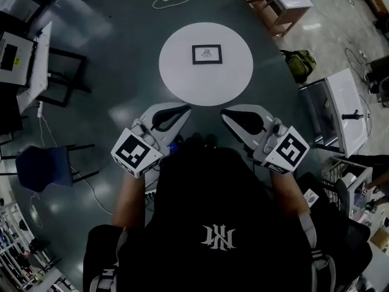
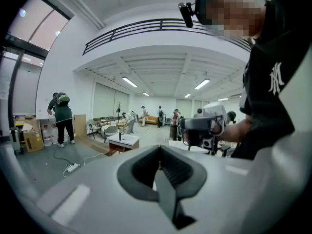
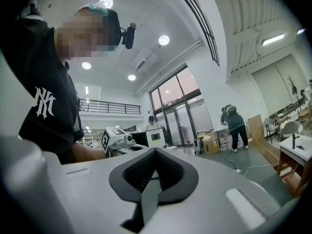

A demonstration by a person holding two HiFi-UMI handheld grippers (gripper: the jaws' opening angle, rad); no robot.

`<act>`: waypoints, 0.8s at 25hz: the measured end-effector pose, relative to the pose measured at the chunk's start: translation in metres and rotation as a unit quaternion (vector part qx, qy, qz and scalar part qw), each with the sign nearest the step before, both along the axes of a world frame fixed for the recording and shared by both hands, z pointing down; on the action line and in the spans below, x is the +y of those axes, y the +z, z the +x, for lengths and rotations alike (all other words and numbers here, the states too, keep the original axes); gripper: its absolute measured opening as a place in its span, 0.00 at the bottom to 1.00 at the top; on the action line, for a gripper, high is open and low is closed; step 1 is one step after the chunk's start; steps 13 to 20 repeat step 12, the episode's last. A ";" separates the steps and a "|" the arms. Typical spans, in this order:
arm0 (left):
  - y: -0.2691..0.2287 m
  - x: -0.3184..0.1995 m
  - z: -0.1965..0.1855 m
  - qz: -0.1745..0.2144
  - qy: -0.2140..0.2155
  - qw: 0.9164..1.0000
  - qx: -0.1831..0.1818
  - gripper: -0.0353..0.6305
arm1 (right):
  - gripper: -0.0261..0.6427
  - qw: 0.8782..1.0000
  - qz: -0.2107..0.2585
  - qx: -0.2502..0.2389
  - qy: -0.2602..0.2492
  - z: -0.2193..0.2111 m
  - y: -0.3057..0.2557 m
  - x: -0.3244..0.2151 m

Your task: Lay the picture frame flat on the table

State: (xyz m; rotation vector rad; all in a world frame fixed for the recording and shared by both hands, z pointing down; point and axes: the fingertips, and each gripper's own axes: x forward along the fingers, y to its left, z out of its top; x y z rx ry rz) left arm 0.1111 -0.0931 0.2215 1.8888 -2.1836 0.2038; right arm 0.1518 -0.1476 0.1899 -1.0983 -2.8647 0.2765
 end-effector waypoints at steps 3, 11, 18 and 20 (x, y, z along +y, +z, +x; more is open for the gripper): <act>0.004 0.004 0.006 -0.006 -0.005 1.000 0.004 0.06 | 0.04 1.000 -0.002 0.009 -0.003 0.005 0.005 0.004; 0.018 0.005 0.008 -0.018 0.003 1.000 -0.002 0.06 | 0.04 0.998 -0.049 0.021 -0.034 0.009 0.010 0.009; 0.020 0.006 0.006 -0.020 0.002 1.000 -0.001 0.06 | 0.04 0.997 -0.059 0.019 -0.042 0.008 0.009 0.010; 0.020 0.006 0.006 -0.020 0.002 1.000 -0.001 0.06 | 0.04 0.997 -0.059 0.019 -0.042 0.008 0.009 0.010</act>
